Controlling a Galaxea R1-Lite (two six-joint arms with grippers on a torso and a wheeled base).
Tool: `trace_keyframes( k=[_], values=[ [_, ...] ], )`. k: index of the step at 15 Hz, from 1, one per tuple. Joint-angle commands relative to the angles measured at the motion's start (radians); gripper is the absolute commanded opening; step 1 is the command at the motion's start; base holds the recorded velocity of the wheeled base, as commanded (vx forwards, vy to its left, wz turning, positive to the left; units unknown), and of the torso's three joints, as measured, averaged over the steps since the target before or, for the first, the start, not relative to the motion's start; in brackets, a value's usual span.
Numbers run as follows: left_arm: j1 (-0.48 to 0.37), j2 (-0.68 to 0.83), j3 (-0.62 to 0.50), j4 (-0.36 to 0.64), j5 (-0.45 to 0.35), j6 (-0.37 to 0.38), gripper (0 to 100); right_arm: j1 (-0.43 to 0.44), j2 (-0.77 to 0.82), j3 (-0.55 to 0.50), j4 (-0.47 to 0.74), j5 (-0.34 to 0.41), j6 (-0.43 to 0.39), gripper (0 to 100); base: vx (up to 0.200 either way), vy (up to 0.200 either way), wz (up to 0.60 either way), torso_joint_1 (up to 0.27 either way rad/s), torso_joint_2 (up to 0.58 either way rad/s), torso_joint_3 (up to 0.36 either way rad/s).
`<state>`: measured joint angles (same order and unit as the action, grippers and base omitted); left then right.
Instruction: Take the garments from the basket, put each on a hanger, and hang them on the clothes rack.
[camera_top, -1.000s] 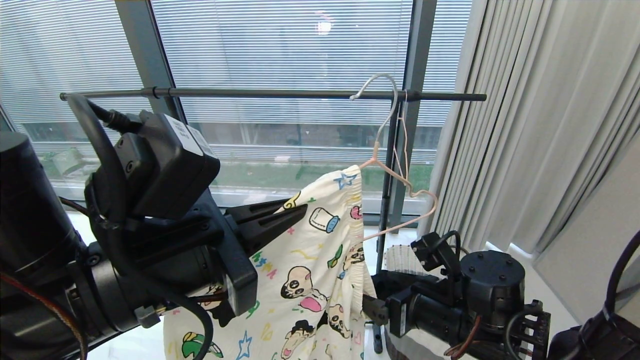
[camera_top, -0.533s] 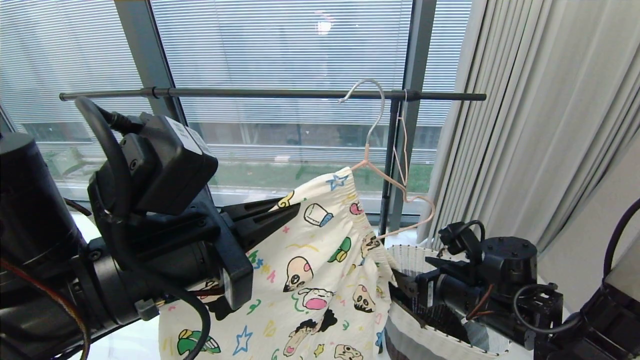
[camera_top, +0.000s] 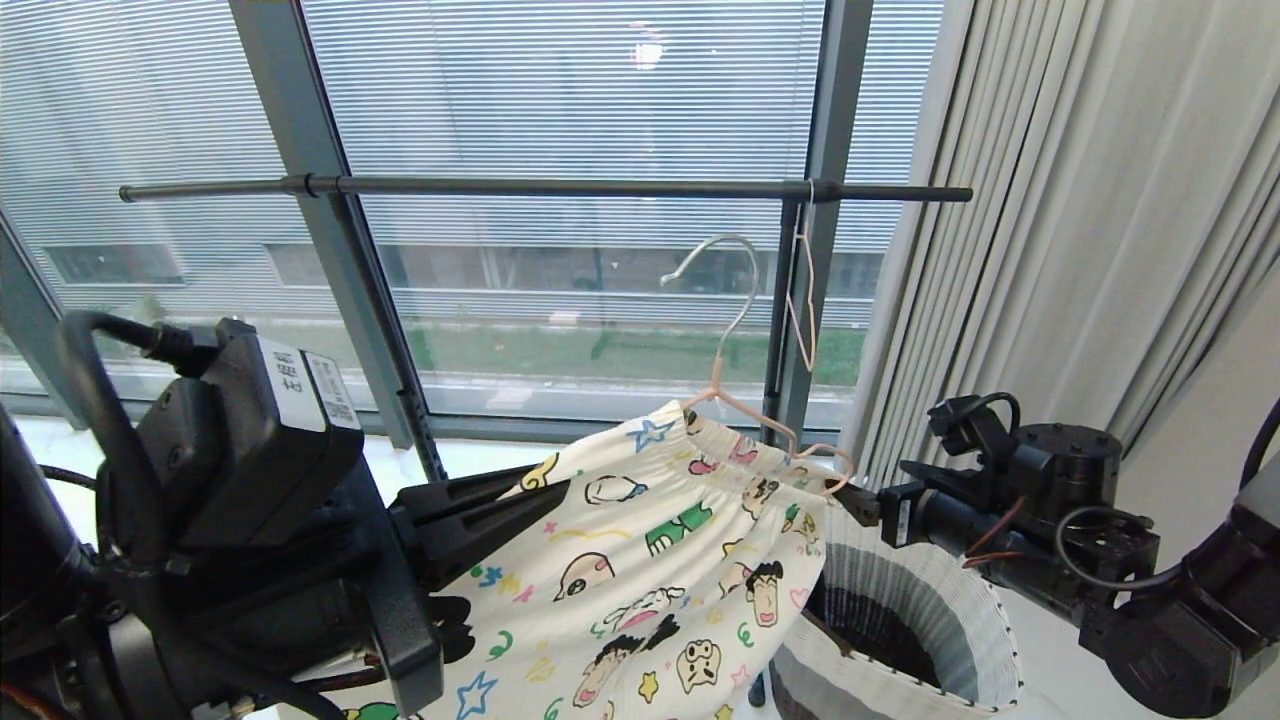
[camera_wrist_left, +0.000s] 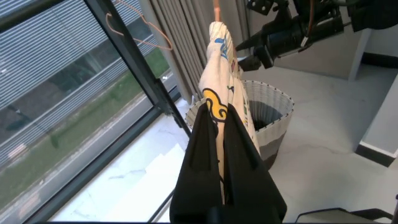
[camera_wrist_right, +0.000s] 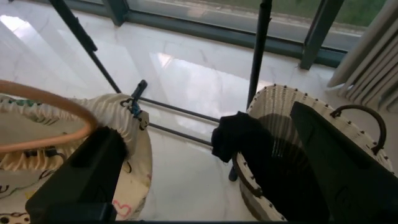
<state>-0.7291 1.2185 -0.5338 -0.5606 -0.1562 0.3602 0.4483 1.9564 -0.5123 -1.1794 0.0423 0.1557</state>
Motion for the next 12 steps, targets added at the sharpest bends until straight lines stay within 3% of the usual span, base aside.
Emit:
trace_keyframes(
  k=[1,8,12],
  values=[
    [0.002,-0.024,0.011,-0.001,0.0,0.0,0,-0.01,-0.001,-0.002,0.003,0.001,-0.008,100,0.0,0.0,0.0,0.0,0.0,0.0],
    [0.045,-0.016,0.044,0.001,-0.048,0.039,0,-0.059,-0.031,-0.003,0.012,0.067,-0.053,100,0.0,0.0,0.0,0.0,0.0,0.0],
    [0.045,0.068,0.052,0.001,-0.074,0.06,0,-0.069,-0.099,-0.086,0.119,0.105,-0.058,100,0.0,0.0,0.0,0.0,0.0,0.0]
  ],
)
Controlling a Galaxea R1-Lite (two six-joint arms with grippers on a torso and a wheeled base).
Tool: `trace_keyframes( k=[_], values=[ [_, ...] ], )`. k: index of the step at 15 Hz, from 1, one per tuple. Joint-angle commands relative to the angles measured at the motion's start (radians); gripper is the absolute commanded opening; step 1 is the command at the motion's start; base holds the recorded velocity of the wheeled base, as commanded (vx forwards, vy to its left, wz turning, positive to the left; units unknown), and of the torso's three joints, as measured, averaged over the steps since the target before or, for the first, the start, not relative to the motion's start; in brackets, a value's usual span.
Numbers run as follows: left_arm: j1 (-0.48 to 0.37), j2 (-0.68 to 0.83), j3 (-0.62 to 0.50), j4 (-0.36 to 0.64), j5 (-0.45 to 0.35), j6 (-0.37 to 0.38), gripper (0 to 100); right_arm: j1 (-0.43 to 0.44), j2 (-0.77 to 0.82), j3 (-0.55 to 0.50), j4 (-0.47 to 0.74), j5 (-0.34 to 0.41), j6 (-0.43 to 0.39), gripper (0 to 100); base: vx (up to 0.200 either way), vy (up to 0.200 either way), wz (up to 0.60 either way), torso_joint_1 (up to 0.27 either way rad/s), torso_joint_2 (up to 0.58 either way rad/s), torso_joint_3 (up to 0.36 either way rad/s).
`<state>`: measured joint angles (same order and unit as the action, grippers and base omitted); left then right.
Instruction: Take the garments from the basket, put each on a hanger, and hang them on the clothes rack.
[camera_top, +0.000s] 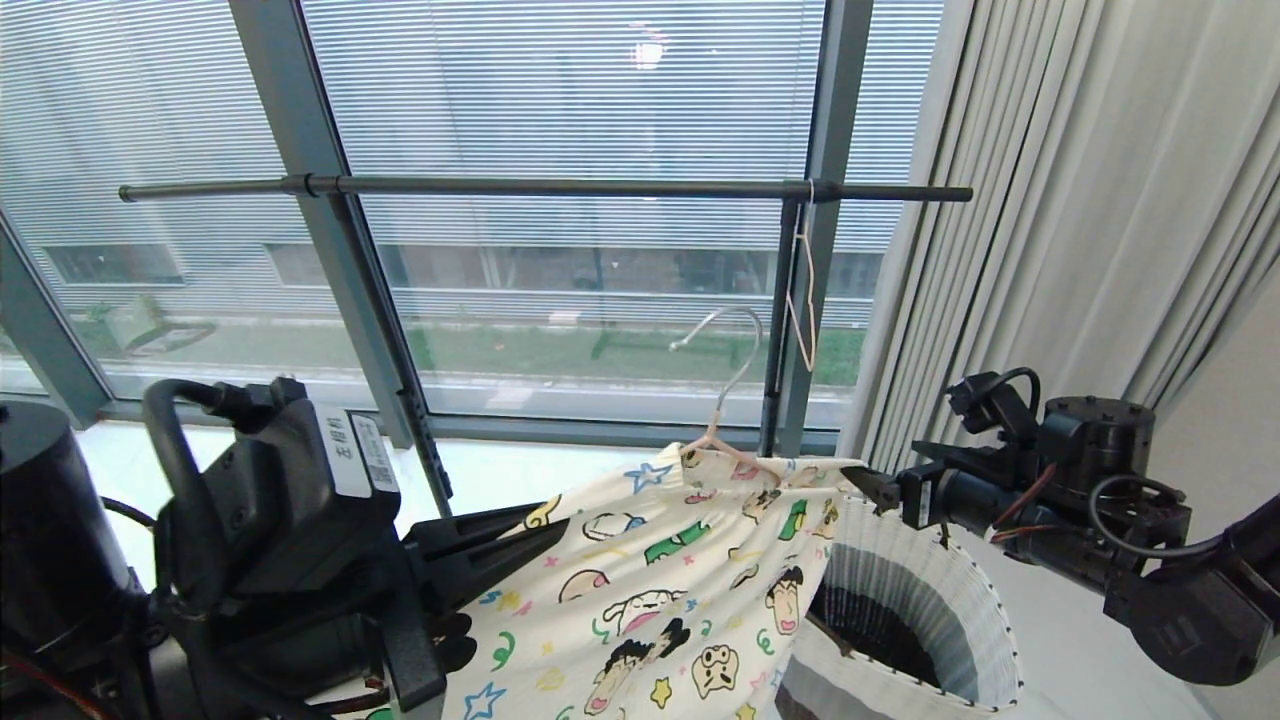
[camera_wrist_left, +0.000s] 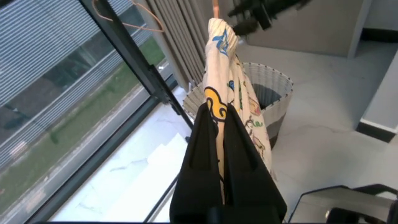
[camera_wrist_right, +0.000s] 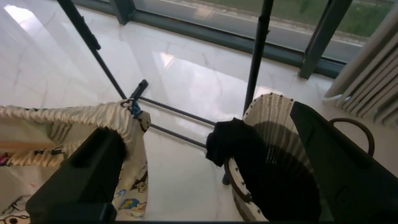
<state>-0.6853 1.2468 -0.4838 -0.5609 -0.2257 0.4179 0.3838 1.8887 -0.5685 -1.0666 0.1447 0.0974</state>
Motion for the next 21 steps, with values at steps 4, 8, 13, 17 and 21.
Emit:
trace_keyframes(
  k=[4,8,13,17,21],
  values=[
    [0.001,0.103,-0.001,-0.001,-0.015,0.016,0,-0.006,-0.1,-0.073,0.091,0.044,0.001,100,0.0,0.0,0.0,0.0,0.0,0.0],
    [0.061,0.177,-0.002,-0.079,-0.015,0.029,0,-0.003,-0.211,-0.062,0.171,0.092,-0.021,100,0.0,0.0,0.0,0.0,0.0,0.0],
    [0.069,0.255,-0.001,-0.223,-0.015,0.042,0,0.001,-0.381,-0.044,0.395,0.23,-0.139,100,0.0,0.0,0.0,0.0,0.0,0.0],
    [0.066,0.261,0.004,-0.272,-0.032,0.05,0,0.02,-0.49,-0.034,0.602,0.335,-0.22,100,0.0,0.0,0.0,0.0,0.0,0.0],
    [0.063,0.26,0.004,-0.281,-0.101,0.084,0,0.024,-0.433,-0.068,0.686,0.426,-0.38,100,0.0,0.0,0.0,0.0,0.0,0.0]
  ],
)
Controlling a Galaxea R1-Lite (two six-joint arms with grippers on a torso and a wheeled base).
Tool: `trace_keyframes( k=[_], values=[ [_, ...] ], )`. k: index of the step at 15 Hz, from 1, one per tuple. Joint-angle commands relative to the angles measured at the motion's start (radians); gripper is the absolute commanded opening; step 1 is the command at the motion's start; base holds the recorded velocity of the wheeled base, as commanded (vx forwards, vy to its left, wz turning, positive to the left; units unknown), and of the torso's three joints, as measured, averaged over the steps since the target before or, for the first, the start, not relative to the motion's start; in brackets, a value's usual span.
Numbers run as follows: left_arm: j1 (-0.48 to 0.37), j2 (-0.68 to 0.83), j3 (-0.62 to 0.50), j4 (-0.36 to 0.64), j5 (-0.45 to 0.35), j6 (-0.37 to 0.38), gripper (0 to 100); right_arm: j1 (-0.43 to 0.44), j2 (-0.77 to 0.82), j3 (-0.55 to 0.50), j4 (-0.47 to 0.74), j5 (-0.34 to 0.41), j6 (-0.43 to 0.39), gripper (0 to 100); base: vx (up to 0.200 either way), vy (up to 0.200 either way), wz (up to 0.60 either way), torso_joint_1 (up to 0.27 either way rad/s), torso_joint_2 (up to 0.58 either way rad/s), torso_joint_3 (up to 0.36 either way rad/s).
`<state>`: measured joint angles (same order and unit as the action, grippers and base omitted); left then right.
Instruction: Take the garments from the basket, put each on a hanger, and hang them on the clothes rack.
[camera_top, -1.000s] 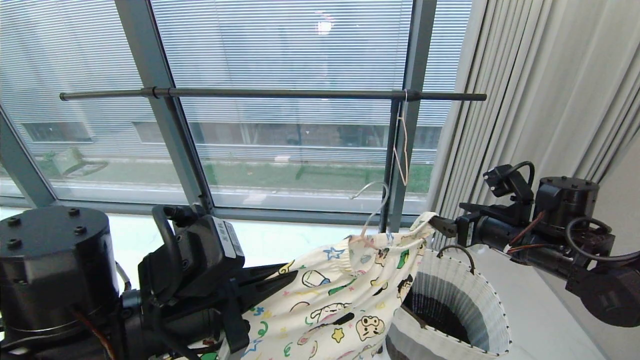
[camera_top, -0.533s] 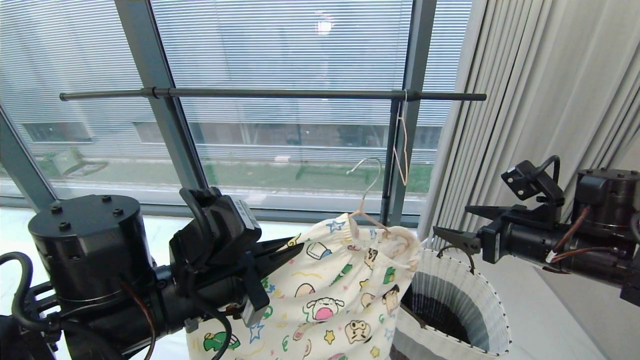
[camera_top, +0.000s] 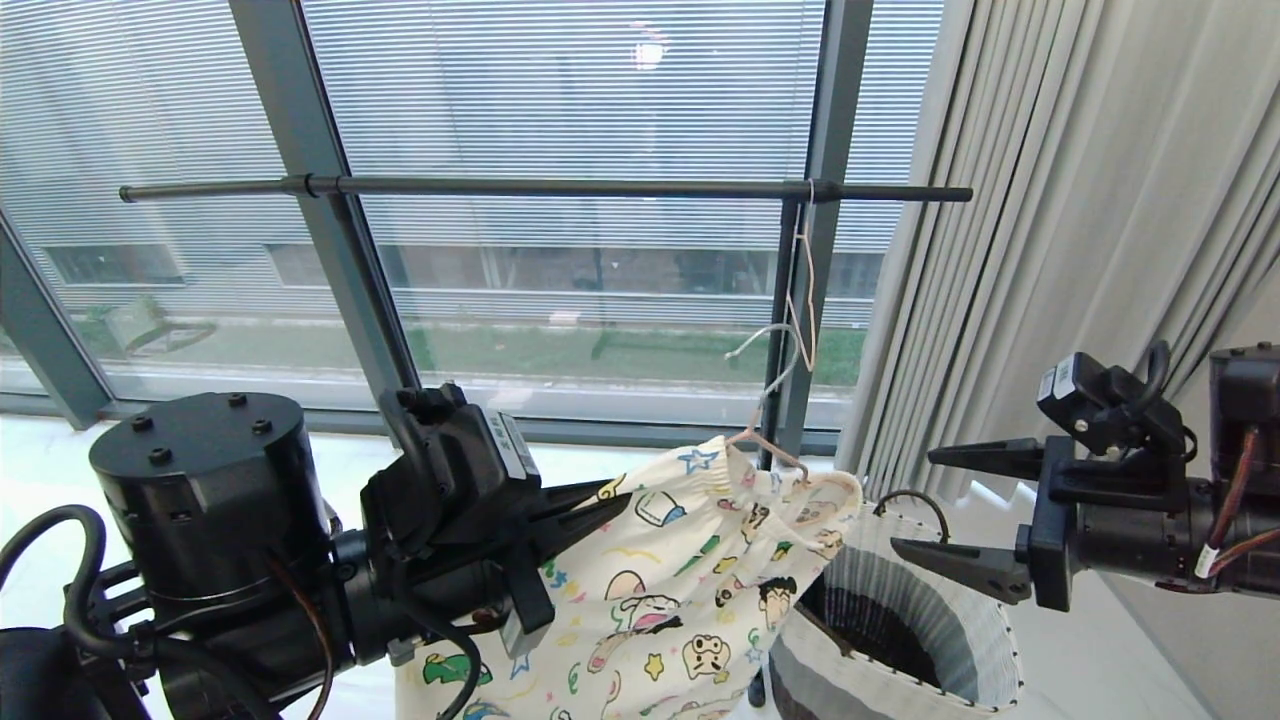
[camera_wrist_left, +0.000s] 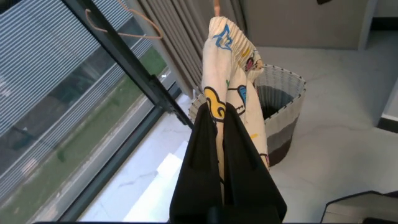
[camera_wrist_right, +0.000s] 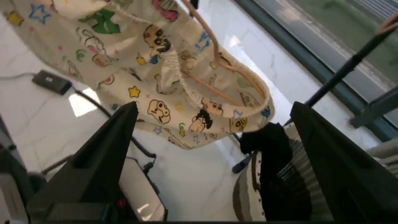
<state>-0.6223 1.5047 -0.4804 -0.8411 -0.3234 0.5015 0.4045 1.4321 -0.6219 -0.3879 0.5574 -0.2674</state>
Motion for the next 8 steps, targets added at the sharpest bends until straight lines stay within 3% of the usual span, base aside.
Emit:
trace_keyframes(
  k=[1,4,8],
  values=[
    [0.0,0.003,0.003,-0.001,-0.019,0.012,0,0.008,0.057,-0.03,0.029,0.044,-0.079,100,0.0,0.0,0.0,0.0,0.0,0.0],
    [0.0,-0.004,0.022,-0.003,-0.054,0.034,0,0.074,0.174,-0.114,0.075,0.09,-0.219,100,0.0,0.0,0.0,0.0,0.0,0.0],
    [-0.016,-0.001,0.039,-0.061,-0.054,0.034,0,0.12,0.274,-0.197,0.08,0.088,-0.231,100,0.0,0.0,0.0,0.0,0.0,0.0]
  ],
)
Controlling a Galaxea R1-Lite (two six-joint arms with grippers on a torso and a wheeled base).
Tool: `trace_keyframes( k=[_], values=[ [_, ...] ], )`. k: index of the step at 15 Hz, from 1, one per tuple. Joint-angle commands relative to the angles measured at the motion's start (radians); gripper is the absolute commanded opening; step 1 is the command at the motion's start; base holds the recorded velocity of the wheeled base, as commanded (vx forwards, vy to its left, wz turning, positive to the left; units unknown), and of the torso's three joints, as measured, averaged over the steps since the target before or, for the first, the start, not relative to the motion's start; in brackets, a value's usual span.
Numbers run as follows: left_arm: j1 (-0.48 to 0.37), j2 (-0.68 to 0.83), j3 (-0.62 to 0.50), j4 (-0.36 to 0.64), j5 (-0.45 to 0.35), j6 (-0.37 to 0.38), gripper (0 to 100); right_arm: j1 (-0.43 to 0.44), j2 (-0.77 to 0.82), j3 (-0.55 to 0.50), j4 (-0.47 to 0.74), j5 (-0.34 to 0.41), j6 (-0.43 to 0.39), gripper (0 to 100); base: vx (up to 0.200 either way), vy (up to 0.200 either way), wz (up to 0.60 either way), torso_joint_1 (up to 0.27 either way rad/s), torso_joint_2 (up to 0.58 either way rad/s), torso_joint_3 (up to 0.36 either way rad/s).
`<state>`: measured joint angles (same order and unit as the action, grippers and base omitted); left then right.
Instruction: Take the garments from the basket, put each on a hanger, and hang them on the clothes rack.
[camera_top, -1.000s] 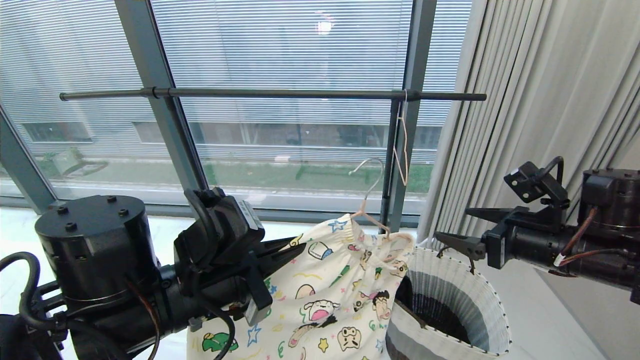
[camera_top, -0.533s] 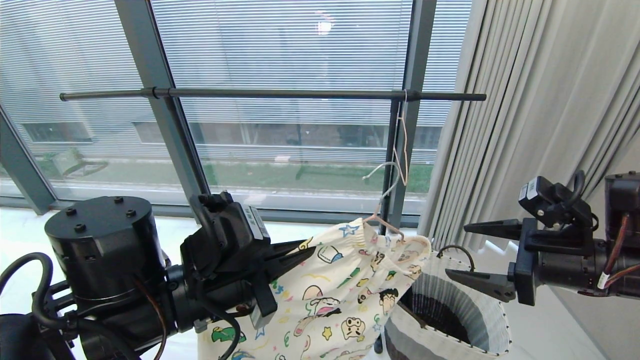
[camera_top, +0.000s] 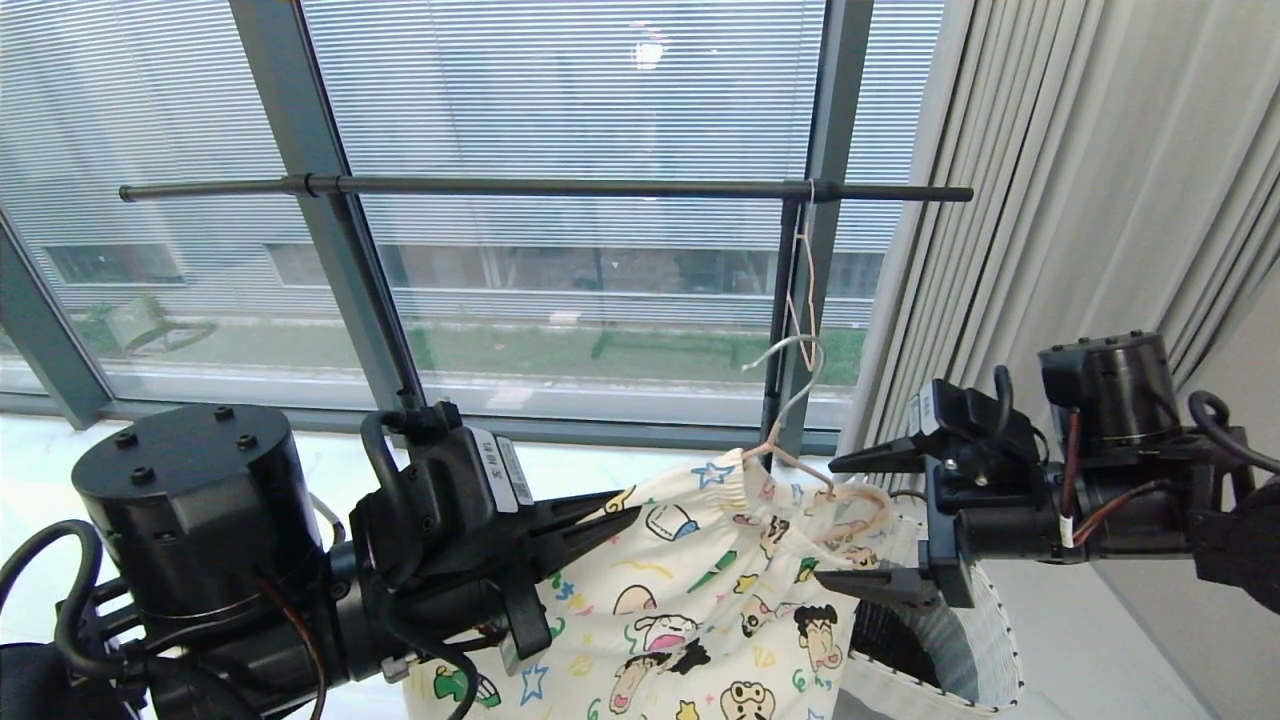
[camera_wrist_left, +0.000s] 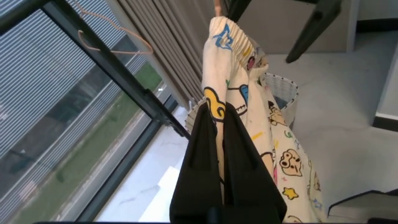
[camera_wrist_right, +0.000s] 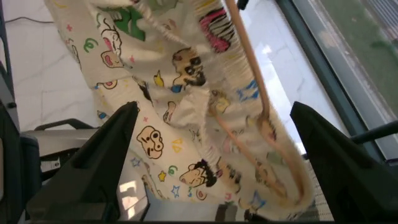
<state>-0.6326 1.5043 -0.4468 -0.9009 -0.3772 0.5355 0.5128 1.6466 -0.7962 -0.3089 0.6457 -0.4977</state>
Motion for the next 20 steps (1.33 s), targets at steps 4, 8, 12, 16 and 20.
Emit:
trace_keyframes(
  k=[4,8,12,16,20],
  values=[
    [-0.033,-0.015,0.02,-0.003,0.0,0.003,0,-0.036,0.091,-0.066,0.001,0.0,-0.004,100,0.0,0.0,0.0,0.0,0.0,0.0],
    [-0.041,-0.015,0.017,-0.003,-0.002,0.003,0,-0.054,0.094,-0.08,0.004,0.0,-0.004,100,0.0,0.0,0.0,0.0,0.0,0.0],
    [-0.045,-0.013,0.011,-0.003,0.0,0.012,0,-0.086,0.087,-0.106,0.027,0.0,-0.007,100,0.0,0.0,0.0,0.0,0.0,0.0],
    [-0.055,-0.009,0.007,-0.003,0.0,0.02,0,-0.036,0.094,-0.104,0.076,0.0,-0.085,100,0.0,0.0,0.0,0.0,0.0,0.0],
    [-0.073,-0.007,-0.001,-0.001,0.0,0.021,0,0.001,0.128,-0.107,0.122,-0.009,-0.096,100,0.0,0.0,0.0,0.0,0.0,0.0]
  ],
)
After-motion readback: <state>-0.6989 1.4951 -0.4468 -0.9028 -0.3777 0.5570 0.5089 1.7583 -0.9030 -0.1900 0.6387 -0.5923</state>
